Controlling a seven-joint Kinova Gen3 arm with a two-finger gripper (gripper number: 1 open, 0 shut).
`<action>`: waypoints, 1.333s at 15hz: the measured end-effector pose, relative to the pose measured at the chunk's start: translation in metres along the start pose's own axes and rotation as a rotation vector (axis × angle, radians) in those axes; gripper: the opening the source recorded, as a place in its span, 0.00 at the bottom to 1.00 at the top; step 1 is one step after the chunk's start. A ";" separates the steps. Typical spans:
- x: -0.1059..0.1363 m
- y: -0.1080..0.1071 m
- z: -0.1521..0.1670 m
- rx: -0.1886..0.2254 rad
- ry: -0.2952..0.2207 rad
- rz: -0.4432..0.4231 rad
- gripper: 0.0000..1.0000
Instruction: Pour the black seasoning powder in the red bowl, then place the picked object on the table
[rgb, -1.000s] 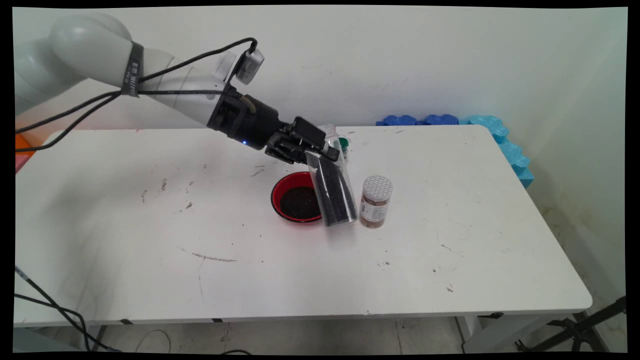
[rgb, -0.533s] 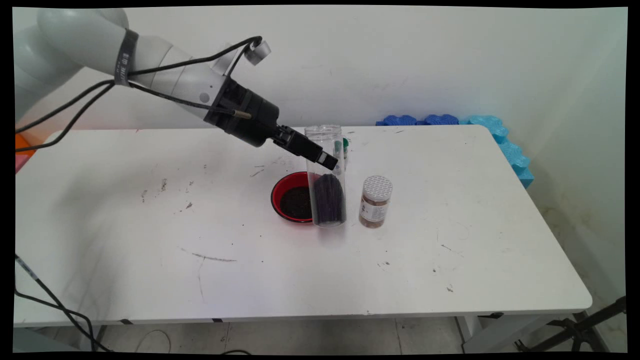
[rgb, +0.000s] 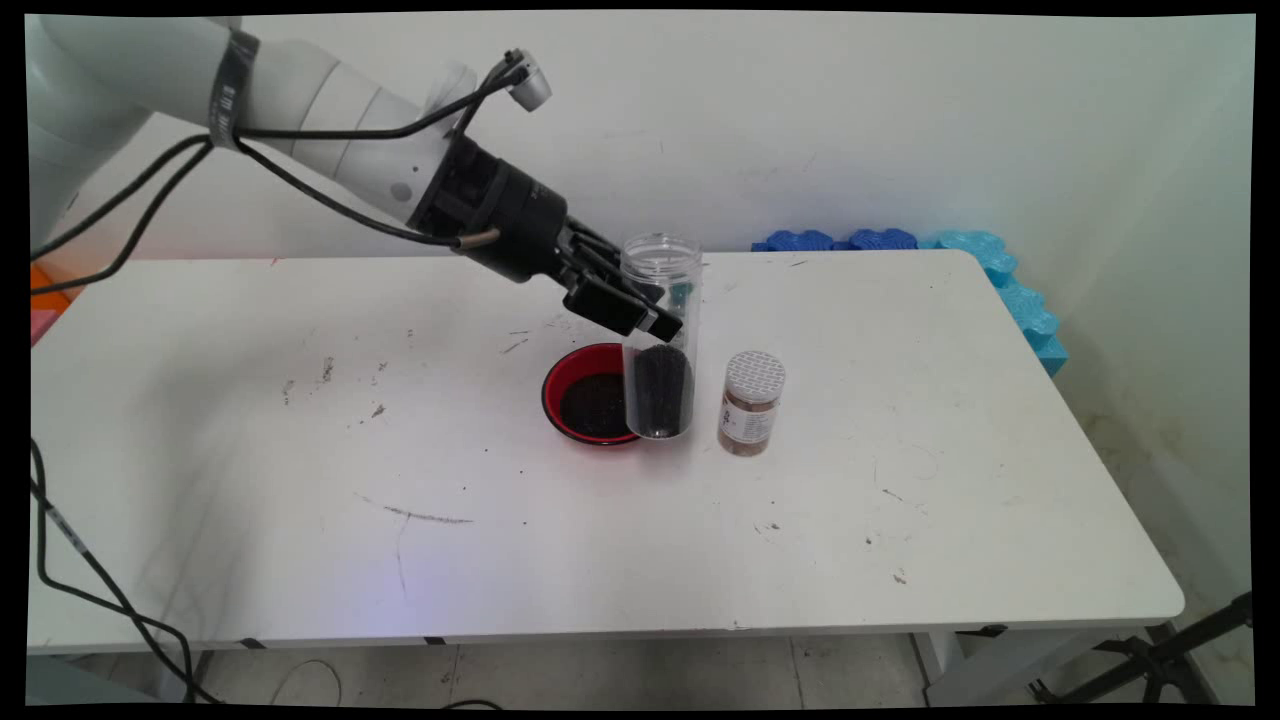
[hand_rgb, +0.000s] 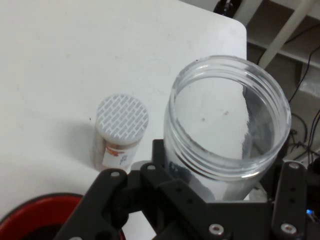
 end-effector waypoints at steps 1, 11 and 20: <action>0.003 0.004 -0.001 0.003 0.000 0.030 0.00; 0.020 0.039 -0.013 0.013 0.015 0.237 0.00; 0.022 0.065 -0.034 -0.007 0.033 0.269 0.00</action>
